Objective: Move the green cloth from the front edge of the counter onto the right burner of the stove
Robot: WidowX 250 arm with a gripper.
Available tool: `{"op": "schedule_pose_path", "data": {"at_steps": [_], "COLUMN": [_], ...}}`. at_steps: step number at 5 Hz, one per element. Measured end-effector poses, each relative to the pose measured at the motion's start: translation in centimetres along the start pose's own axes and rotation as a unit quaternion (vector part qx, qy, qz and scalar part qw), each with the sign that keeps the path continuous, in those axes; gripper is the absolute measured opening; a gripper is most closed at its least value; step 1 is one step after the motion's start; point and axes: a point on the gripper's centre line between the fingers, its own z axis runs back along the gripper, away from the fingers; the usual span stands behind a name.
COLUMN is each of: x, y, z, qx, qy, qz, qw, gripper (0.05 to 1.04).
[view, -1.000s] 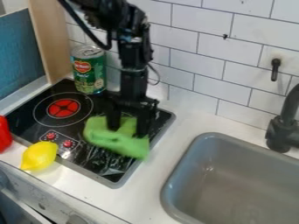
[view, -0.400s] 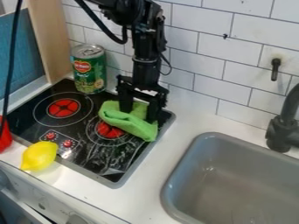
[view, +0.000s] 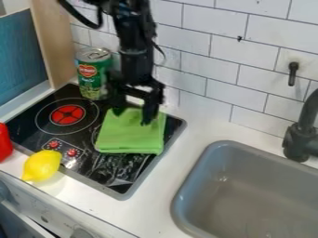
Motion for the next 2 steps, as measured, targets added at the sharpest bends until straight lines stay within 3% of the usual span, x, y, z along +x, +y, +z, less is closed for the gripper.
{"op": "schedule_pose_path", "data": {"at_steps": [1, 2], "x": [-1.7, -3.4], "y": [0.4, 1.0], "z": [2.0, 2.5], "qx": [-0.006, 0.008], "qy": [-0.017, 0.028], "qz": [0.013, 0.004], "qw": [0.9997, 0.9996], "gripper": [0.999, 0.999]}}
